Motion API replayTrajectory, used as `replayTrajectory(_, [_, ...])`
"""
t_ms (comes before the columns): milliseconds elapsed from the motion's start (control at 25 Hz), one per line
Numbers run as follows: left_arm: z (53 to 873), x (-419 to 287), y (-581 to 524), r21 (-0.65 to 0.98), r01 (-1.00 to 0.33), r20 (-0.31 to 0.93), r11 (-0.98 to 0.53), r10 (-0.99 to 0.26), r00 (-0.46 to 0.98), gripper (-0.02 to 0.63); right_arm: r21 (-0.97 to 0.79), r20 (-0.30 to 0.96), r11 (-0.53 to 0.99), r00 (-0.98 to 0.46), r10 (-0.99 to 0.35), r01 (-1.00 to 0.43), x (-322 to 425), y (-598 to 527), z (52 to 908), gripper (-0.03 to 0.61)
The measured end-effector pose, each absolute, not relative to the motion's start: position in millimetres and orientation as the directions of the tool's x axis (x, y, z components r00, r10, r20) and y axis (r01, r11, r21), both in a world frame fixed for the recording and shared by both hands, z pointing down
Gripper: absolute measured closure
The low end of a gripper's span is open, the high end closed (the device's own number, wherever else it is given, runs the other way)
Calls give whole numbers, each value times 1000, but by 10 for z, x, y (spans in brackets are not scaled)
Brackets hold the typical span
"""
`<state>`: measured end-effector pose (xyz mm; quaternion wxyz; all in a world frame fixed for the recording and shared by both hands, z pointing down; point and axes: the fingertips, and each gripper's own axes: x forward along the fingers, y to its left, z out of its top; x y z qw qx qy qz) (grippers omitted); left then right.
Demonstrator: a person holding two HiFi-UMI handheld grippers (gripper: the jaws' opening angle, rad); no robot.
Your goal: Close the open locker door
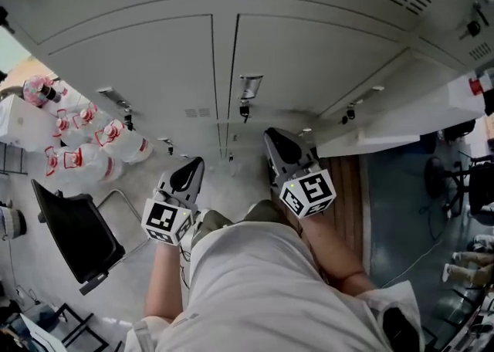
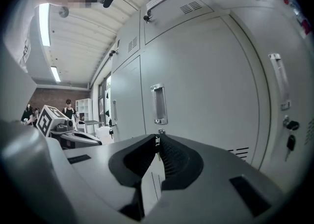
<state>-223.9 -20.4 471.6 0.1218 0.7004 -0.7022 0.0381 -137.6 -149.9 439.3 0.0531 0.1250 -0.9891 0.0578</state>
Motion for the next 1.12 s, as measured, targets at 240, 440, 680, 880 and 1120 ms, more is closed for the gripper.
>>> replayTrajectory(240, [4624,-2020,-449,99,-990,208,-101,-971,120,611,-98,132,934,-935,-330,-343,-910,-1499,4427,545])
replayTrajectory(440, [4534,-1828,-673,84,-978,192,-192,-960,205,611,-84,144,908,-906,-397,-411,-531,-1477,4465,545])
replayTrajectory(680, [4472,-1549,-874,76,-954,177,-290,-938,299,611,-72,149,875,-872,-466,-479,-134,-1414,4475,545])
replayTrajectory(880, [4435,-1313,-996,70,-929,165,-365,-914,371,611,-43,147,855,-850,-507,-517,155,-1339,4461,545])
replayTrajectory(1120, [4335,-1029,-1059,41,-887,132,-460,-878,461,611,-38,146,832,-827,-543,-553,417,-1260,4487,545])
